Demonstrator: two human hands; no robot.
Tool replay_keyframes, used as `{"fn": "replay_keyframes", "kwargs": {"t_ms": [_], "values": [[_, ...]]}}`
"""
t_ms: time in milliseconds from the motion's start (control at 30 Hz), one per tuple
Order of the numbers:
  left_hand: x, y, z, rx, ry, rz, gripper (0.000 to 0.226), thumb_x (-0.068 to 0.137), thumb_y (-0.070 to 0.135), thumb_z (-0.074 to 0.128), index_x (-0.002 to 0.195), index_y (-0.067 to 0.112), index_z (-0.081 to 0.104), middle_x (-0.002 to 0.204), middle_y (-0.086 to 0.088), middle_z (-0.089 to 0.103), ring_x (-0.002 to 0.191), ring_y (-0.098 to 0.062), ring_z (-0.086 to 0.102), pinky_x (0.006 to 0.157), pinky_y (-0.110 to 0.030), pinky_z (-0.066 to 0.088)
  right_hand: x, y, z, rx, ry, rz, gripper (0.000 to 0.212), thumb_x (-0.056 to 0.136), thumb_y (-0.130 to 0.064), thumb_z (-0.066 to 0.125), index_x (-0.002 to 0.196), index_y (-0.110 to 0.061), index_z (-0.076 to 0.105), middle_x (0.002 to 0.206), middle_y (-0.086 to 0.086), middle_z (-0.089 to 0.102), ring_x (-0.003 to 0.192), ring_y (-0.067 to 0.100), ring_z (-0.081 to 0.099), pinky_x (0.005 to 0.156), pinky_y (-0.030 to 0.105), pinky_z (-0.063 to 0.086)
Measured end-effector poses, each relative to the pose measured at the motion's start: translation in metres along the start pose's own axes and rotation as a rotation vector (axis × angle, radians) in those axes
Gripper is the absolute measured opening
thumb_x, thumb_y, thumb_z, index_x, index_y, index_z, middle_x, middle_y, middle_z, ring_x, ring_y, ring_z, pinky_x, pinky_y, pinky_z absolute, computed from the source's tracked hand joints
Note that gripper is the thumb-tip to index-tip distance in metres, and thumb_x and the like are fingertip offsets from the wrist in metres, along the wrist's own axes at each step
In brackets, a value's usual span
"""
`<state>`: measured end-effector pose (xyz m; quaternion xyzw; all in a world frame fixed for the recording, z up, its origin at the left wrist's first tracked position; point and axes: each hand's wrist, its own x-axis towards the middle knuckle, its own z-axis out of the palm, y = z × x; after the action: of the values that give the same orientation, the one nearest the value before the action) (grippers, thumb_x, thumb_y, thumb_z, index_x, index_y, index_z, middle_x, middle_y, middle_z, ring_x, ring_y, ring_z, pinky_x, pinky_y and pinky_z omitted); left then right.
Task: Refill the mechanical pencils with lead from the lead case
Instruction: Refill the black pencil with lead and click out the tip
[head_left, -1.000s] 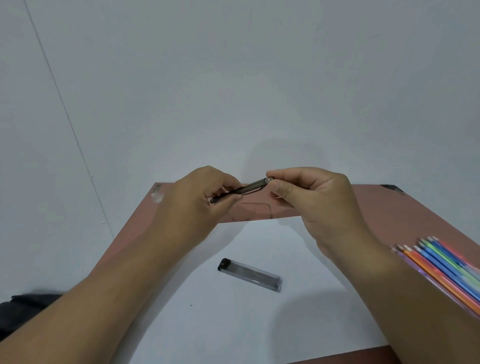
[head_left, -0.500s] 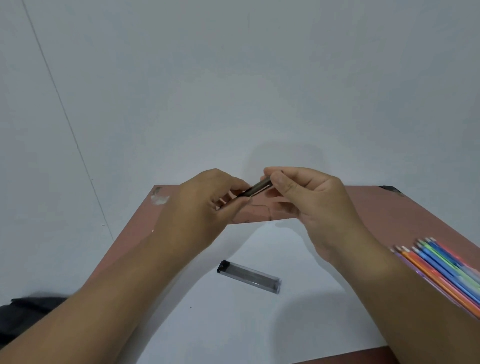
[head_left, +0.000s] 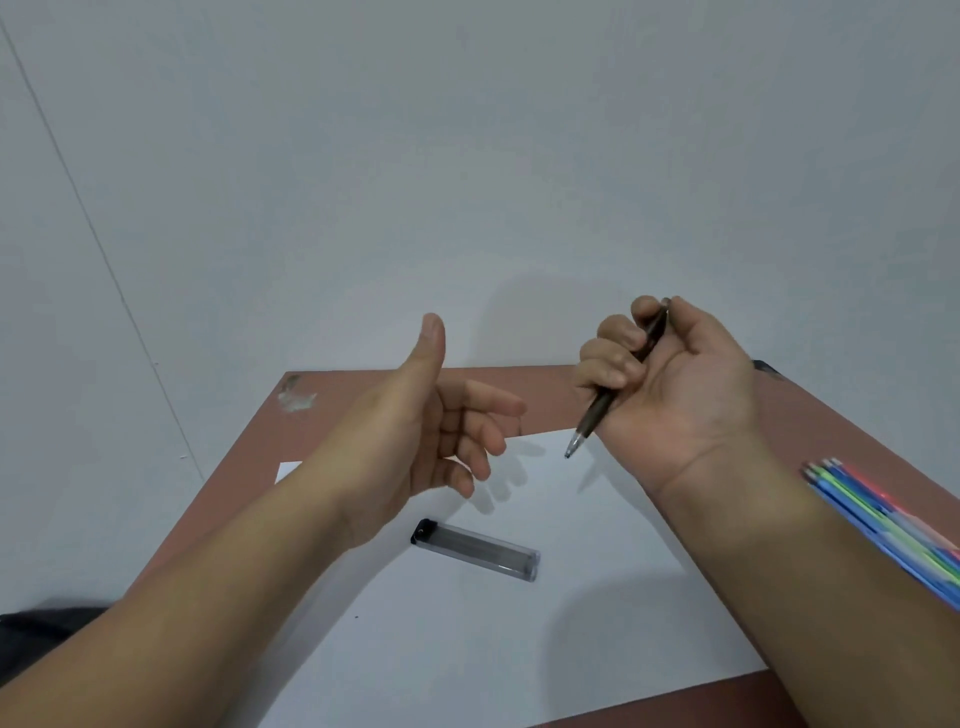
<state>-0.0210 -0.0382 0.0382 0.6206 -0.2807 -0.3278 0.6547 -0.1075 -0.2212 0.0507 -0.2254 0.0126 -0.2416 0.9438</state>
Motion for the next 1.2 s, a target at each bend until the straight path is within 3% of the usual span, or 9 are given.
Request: {"fn": "replay_keyframes", "kwargs": {"t_ms": [100,333,533,1200], "values": [[-0.002,-0.001,0.005,0.019,-0.112,-0.033,0.097,0.086,0.08,0.022,0.11,0.001,0.074,0.078,-0.014,0.062,0.061,-0.024,0.053,0.057,-0.034,0.043,-0.003,-0.003,-0.003,0.03,-0.041,0.007,0.036,0.096,-0.037,0.041,0.067,-0.017,0.047,0.065,-0.003,0.033,0.047,0.013,0.024,0.045,0.023,0.025],[-0.002,-0.005,0.013,-0.016,-0.242,-0.049,0.098,0.084,0.08,0.022,0.112,0.001,0.073,0.077,-0.014,0.063,0.058,-0.024,0.051,0.051,-0.03,0.039,-0.007,-0.007,0.0,0.159,-0.033,-0.055,0.038,0.093,-0.038,0.042,0.062,-0.016,0.039,0.064,-0.003,0.03,0.048,0.015,0.022,0.047,0.024,0.022],[0.0,-0.007,0.011,-0.124,-0.287,-0.006,0.097,0.087,0.08,0.023,0.113,0.001,0.072,0.079,-0.014,0.063,0.057,-0.024,0.051,0.048,-0.027,0.039,-0.006,-0.009,-0.002,0.209,-0.036,-0.069,0.036,0.093,-0.034,0.038,0.062,-0.016,0.036,0.062,-0.002,0.029,0.045,0.015,0.023,0.046,0.024,0.022],[0.002,-0.013,0.01,-0.145,-0.353,0.023,0.091,0.083,0.079,0.03,0.12,0.006,0.071,0.081,-0.015,0.064,0.058,-0.024,0.052,0.054,-0.032,0.033,-0.005,-0.011,-0.002,0.253,-0.019,-0.115,0.036,0.092,-0.034,0.036,0.061,-0.016,0.035,0.06,-0.003,0.029,0.045,0.015,0.021,0.046,0.023,0.02]]}}
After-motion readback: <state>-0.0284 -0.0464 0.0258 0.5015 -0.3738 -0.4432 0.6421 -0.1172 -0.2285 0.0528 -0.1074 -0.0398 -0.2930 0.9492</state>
